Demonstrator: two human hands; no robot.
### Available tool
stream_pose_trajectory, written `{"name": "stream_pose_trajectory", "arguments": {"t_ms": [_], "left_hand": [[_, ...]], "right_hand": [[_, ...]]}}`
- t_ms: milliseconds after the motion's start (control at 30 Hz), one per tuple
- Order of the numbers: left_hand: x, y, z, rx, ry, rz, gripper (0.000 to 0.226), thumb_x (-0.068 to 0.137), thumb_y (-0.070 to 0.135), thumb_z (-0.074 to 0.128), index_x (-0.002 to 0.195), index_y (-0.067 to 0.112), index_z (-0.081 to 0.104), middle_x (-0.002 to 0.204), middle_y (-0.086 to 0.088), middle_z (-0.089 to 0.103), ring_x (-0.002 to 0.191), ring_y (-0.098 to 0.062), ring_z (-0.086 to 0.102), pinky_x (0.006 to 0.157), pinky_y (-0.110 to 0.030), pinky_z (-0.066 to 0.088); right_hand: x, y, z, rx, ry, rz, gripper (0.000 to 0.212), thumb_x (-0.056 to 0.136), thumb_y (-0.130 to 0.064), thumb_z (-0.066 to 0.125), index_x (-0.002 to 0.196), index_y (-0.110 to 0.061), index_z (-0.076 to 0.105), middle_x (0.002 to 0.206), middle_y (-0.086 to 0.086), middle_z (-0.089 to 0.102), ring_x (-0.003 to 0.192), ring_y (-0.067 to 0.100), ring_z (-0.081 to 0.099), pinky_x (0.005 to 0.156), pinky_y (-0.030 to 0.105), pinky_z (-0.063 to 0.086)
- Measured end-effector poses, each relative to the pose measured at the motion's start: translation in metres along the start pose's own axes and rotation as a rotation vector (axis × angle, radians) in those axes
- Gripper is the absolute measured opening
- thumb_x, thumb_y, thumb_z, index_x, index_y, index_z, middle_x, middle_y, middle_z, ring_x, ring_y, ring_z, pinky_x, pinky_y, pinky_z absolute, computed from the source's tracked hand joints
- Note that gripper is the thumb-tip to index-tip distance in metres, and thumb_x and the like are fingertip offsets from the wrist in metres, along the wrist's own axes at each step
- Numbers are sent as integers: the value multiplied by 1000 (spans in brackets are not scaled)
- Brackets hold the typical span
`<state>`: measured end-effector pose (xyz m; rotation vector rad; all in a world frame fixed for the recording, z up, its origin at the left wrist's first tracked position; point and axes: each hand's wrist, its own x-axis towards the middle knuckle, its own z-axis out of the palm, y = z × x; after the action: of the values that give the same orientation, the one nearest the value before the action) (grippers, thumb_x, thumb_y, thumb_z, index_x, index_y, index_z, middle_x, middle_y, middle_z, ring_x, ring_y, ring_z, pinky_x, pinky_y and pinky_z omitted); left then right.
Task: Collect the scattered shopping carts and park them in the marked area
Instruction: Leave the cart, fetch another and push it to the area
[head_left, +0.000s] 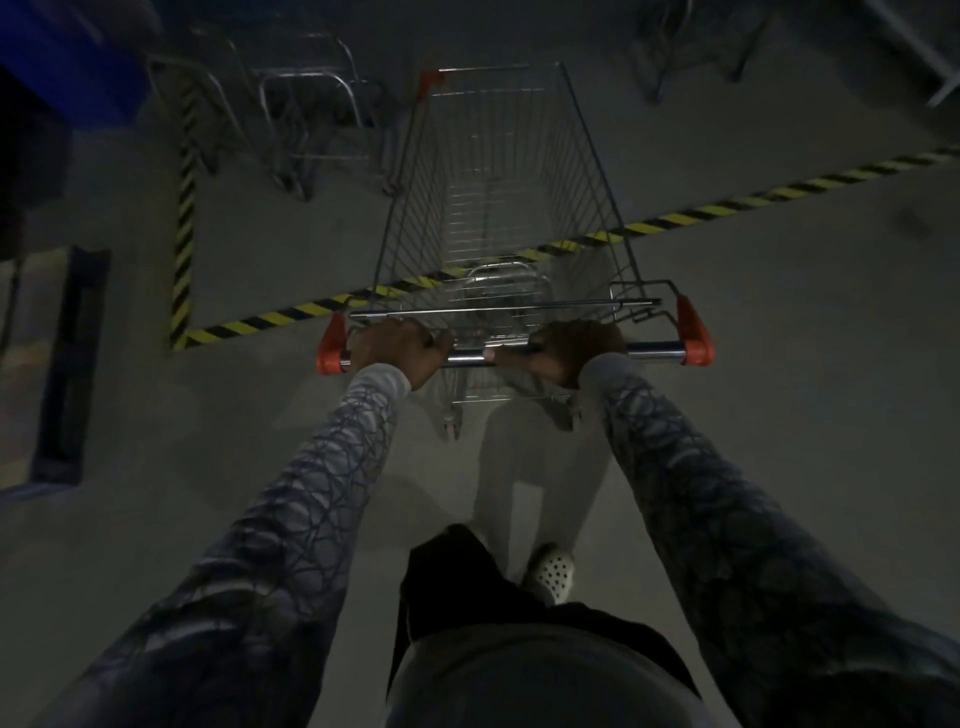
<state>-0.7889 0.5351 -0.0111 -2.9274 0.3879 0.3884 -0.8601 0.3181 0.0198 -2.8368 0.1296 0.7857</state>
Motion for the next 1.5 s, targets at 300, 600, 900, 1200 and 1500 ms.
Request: {"name": "stream_pose_trajectory", "arguments": {"t_ms": [300,600,900,1200,1500], "left_hand": [[167,-20,-46,-9,62,-6,61,95,61,31,101,19,74,111,-9,71,107,-31,64,87,-36,44],[338,-49,-91,3,41,23,58,93,60,32,109,21,72,117,-8,68,113,-28,61,93,-38,40],[474,-58,-122,14,40,7,69,89,63,25,108,17,72,116,-12,69,111,-33,61,95,-42,44],[609,-52,-147,104,18,69,91,71,55,-6,119,22,64,119,-10,66,110,-34,60,90,-47,41],[714,-38,-181,8,12,-45,94,75,64,-4,128,20,60,121,-11,67,112,-35,60,94,-46,40]], "right_hand": [[153,4,-88,-26,35,10,113,60,-105,9,127,-32,64,137,3,60,121,29,57,102,46,42],[299,-4,-173,-36,43,32,113,63,-103,5,125,-30,66,136,8,60,124,30,56,107,46,39],[415,4,-239,20,45,83,118,49,-109,6,104,-29,73,120,5,67,111,28,61,95,44,41],[532,38,-309,54,67,55,120,45,-110,2,101,-32,75,123,2,67,107,28,62,96,44,47],[633,68,-379,7,14,-6,129,41,-110,-3,106,-30,75,129,2,65,111,27,62,97,42,47]]}}
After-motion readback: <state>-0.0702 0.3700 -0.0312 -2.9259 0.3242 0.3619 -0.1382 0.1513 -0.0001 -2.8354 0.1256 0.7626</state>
